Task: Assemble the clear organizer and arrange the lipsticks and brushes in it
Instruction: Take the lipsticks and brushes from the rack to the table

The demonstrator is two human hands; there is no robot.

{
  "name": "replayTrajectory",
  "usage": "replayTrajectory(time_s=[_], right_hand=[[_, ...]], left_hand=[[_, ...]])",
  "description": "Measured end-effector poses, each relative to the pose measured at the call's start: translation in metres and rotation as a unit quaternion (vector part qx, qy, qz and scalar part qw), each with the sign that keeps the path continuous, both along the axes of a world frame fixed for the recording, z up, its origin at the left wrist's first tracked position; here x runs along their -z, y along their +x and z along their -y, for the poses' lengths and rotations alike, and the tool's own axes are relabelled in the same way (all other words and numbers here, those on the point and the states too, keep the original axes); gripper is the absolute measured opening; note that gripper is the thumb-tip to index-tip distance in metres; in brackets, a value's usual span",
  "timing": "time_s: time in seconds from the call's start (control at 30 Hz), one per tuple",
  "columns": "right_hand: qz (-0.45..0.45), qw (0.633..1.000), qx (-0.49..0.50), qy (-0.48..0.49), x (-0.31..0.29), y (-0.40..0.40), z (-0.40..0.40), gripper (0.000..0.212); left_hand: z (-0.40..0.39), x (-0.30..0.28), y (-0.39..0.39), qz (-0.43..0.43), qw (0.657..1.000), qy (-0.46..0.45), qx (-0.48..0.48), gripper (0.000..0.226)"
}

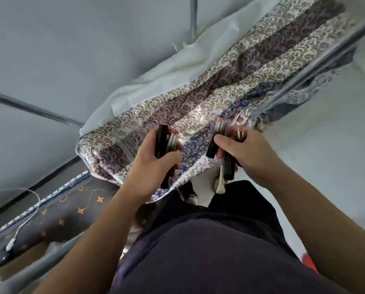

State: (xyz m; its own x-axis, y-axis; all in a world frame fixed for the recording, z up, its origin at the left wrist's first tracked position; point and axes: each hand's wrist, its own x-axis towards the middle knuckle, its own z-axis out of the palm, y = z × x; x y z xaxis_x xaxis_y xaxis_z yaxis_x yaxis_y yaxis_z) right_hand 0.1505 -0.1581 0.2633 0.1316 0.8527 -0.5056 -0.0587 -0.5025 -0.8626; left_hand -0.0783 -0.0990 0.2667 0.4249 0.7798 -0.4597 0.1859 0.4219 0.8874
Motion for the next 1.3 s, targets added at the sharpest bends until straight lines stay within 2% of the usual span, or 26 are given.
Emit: replayTrajectory(time_s=[0.07, 0.23, 0.33, 0.5, 0.57, 0.7, 0.8, 0.87, 1.0, 1.13, 1.3], right_hand=[[-0.002, 0.998, 0.055, 0.016, -0.012, 0.001, 0.036, 0.028], [0.019, 0.978, 0.205, 0.034, -0.041, 0.016, 0.132, 0.002], [0.028, 0.957, 0.288, 0.033, -0.054, 0.028, 0.200, 0.003], [0.040, 0.901, 0.430, 0.044, -0.068, 0.041, 0.333, 0.011], [0.028, 0.872, 0.487, 0.052, -0.070, 0.042, 0.395, 0.006], [0.037, 0.799, 0.597, 0.053, -0.076, 0.034, 0.520, 0.021], [0.055, 0.736, 0.673, 0.054, -0.081, 0.018, 0.604, 0.009], [0.059, 0.695, 0.714, 0.051, -0.084, 0.004, 0.649, 0.008], [0.072, 0.605, 0.792, 0.035, -0.092, -0.026, 0.720, 0.015], [0.084, 0.531, 0.843, 0.011, -0.093, -0.045, 0.775, 0.010], [0.092, 0.473, 0.876, 0.006, -0.097, -0.022, 0.838, 0.008]], left_hand=[[0.013, -0.015, 0.005, 0.010, 0.999, 0.007, 0.042, 0.040], [0.051, -0.040, 0.034, 0.056, 0.990, -0.021, 0.132, 0.046], [0.083, -0.049, 0.069, 0.074, 0.974, -0.043, 0.211, 0.044], [0.168, -0.060, 0.141, 0.077, 0.930, -0.049, 0.357, 0.044], [0.214, -0.064, 0.170, 0.078, 0.904, -0.052, 0.417, 0.042], [0.318, -0.072, 0.227, 0.099, 0.857, -0.066, 0.501, 0.042], [0.395, -0.078, 0.265, 0.104, 0.814, -0.077, 0.567, 0.045], [0.443, -0.083, 0.286, 0.100, 0.778, -0.082, 0.615, 0.045], [0.529, -0.089, 0.322, 0.094, 0.710, -0.078, 0.694, 0.046], [0.609, -0.087, 0.358, 0.087, 0.660, -0.074, 0.743, 0.045], [0.698, -0.081, 0.404, 0.107, 0.616, -0.071, 0.777, 0.041]])
